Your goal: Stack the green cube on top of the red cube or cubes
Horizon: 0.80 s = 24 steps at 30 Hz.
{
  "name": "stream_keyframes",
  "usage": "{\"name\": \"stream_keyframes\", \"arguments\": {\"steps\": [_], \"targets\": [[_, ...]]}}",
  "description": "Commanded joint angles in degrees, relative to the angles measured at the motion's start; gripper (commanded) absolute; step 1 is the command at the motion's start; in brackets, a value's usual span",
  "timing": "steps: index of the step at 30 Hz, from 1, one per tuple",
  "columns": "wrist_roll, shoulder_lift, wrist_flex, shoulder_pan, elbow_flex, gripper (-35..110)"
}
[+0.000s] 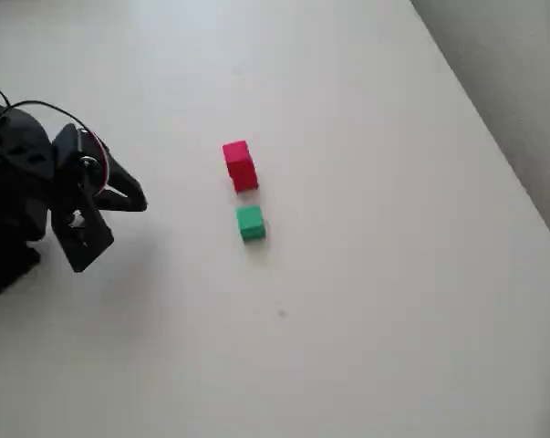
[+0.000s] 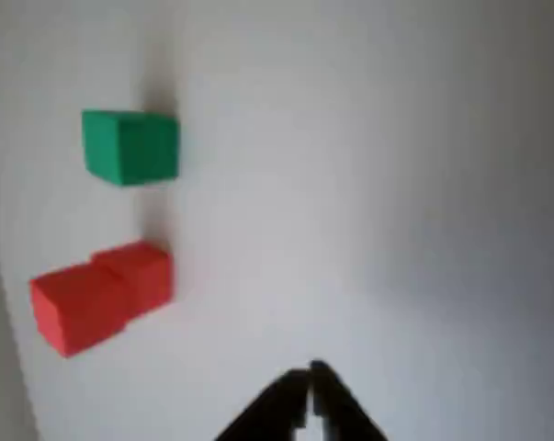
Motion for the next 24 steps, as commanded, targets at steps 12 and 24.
{"name": "stream_keyframes", "arguments": {"steps": [12, 24], "targets": [[-2.2, 0.5, 0.2, -2.2, 0.1, -2], [-9.2, 0.7, 1.1, -7.4, 0.3, -1]]}}
